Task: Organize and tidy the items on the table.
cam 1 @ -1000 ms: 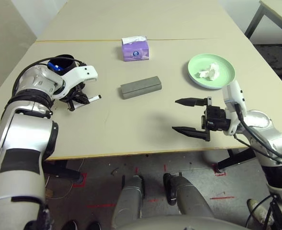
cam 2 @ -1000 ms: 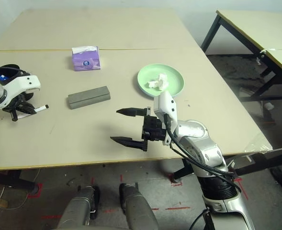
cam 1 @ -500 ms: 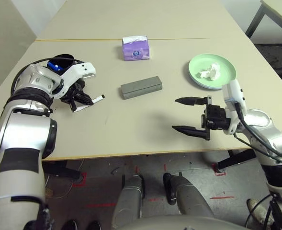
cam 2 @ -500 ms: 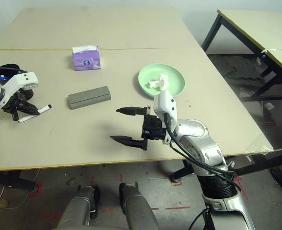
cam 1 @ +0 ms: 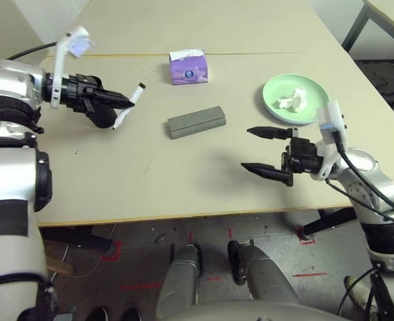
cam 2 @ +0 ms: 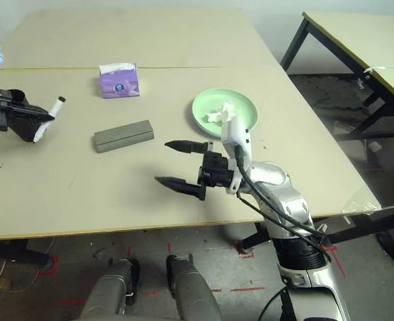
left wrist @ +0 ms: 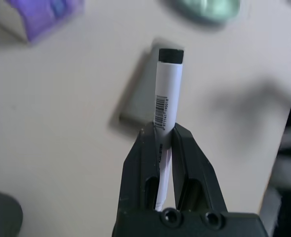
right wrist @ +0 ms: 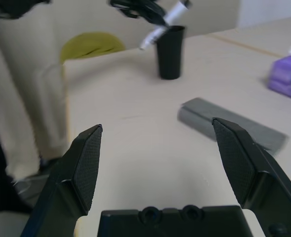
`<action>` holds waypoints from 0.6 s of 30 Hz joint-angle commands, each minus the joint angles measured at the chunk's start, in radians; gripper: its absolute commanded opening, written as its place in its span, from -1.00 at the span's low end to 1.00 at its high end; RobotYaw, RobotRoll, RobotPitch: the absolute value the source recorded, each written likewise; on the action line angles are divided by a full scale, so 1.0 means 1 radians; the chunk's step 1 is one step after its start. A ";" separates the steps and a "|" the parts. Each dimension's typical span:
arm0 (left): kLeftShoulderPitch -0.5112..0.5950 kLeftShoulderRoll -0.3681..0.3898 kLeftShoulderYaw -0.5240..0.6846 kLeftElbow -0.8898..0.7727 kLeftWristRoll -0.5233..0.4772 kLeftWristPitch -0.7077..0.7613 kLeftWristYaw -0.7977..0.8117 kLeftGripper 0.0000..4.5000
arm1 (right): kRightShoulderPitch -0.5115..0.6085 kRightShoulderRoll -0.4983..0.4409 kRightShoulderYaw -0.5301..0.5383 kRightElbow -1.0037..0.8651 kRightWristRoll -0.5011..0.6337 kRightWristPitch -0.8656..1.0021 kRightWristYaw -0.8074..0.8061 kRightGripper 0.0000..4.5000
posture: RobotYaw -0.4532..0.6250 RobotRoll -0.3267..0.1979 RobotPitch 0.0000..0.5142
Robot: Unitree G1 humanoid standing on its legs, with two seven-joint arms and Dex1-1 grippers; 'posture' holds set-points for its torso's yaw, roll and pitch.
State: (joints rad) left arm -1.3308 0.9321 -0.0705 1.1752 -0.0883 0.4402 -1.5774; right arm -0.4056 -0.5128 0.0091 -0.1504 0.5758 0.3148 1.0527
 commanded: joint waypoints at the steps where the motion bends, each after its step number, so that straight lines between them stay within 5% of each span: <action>1: 0.000 0.024 0.096 -0.008 -0.045 0.011 0.103 -0.90 | -0.005 0.009 -0.023 0.015 -0.009 0.008 -0.047 1.00 | -0.30 0.25 -0.39; 18: 0.010 0.070 0.359 0.024 -0.125 -0.135 0.560 -0.90 | 0.011 0.026 -0.007 0.037 -0.054 -0.015 -0.093 1.00 | -0.26 0.25 -0.39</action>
State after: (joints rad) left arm -1.3259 0.9870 0.2698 1.1809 -0.2065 0.3331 -1.0578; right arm -0.4068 -0.4877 -0.0064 -0.1128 0.5368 0.3097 0.9620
